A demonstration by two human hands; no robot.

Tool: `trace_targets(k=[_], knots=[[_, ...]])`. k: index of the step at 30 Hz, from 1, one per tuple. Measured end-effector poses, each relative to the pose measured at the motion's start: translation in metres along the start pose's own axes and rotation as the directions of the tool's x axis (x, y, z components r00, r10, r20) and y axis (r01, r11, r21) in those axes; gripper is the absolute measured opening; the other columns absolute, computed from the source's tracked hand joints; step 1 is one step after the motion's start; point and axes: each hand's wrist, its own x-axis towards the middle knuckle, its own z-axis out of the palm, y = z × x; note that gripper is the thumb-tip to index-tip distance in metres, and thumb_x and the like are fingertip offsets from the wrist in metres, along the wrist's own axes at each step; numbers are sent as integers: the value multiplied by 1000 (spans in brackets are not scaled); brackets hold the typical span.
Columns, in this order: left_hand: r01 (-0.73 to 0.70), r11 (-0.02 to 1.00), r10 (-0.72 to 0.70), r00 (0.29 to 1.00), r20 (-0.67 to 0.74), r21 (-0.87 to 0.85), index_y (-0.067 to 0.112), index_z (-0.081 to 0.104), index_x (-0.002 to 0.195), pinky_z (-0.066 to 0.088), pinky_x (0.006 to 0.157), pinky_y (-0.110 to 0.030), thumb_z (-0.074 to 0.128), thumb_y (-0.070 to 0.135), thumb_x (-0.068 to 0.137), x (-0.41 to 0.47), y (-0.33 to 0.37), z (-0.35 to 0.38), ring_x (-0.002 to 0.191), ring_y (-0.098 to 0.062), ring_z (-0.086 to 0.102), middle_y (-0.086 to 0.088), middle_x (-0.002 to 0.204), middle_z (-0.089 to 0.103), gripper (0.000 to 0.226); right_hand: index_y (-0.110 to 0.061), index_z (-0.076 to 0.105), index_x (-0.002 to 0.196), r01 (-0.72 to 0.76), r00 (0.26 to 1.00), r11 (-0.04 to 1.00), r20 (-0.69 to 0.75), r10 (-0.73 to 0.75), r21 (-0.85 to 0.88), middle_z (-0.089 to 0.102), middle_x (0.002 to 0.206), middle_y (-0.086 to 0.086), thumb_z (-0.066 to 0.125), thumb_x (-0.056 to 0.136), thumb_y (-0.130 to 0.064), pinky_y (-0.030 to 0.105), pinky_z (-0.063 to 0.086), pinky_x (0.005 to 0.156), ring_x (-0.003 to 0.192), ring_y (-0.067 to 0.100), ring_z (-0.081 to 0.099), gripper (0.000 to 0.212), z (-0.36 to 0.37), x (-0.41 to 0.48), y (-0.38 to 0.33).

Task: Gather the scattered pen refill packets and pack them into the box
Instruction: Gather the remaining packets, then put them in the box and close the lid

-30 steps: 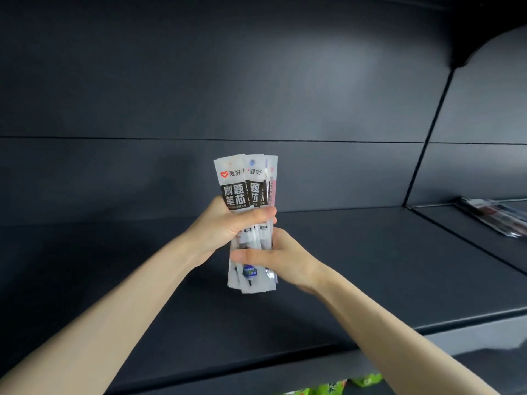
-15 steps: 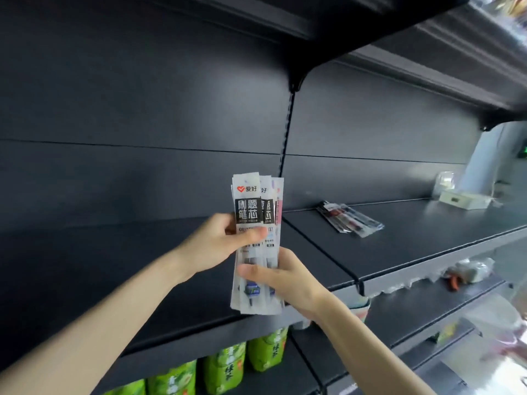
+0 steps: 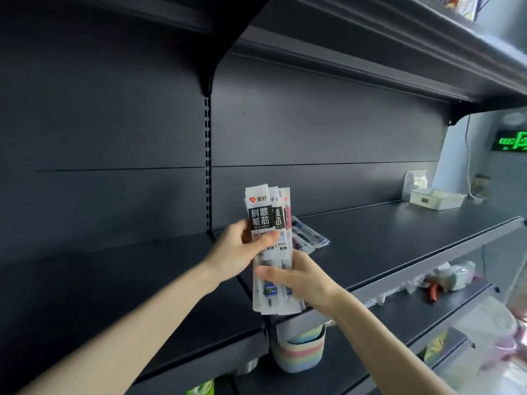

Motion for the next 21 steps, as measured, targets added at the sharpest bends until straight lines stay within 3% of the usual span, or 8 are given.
trace_targets(k=[5,11,13,15,17,19,21], knots=[[33,999,-33,999,-31,-3,22,60,109,46,68,-4,68,32,83,71,-26,23,92,10,60,16,104,67,28,-18,57,103,13,1000,999,-12,-14,-34,70,93,-1,69,84,-5,19,54,70,79,6,69,26,-54,44,13],[77,997,-78,993,-89,-6,16,57,120,46,95,-28,69,33,82,153,-53,51,105,-6,61,7,114,67,43,-15,56,103,-9,999,989,34,14,-150,71,97,2,70,85,-8,23,56,74,82,8,70,23,-123,100,25],[101,994,-96,990,-106,47,19,60,118,46,98,-31,69,38,81,169,-62,60,104,-5,61,10,112,68,42,-18,61,102,-12,998,962,53,28,-272,71,102,6,72,84,-20,33,57,84,92,16,69,22,-144,118,35],[109,988,-94,987,-128,112,21,63,114,47,97,-32,69,41,80,183,-70,65,103,-4,62,12,109,69,41,-31,64,97,-32,997,878,47,62,-478,62,116,5,72,78,-44,44,45,101,116,26,52,23,-162,138,47],[132,969,-96,980,-173,207,22,66,112,48,94,-31,71,48,76,195,-78,68,103,-8,63,9,108,69,45,-35,61,101,-89,987,776,50,153,-625,39,132,2,66,78,-55,42,28,110,129,25,25,31,-177,154,56],[262,874,-156,949,-275,408,26,66,112,43,94,-34,66,66,68,205,-84,75,110,-19,57,1,114,61,59,-32,55,121,-97,965,698,105,241,-709,17,149,0,60,75,-66,46,17,115,141,26,6,58,-191,167,65],[426,712,-268,899,-346,558,28,61,118,33,101,-40,57,76,68,206,-87,79,121,-29,44,-6,128,46,69,-31,32,145,-71,948,617,139,286,-783,-4,160,2,53,69,-78,53,8,117,147,28,-8,92,-194,174,72]])
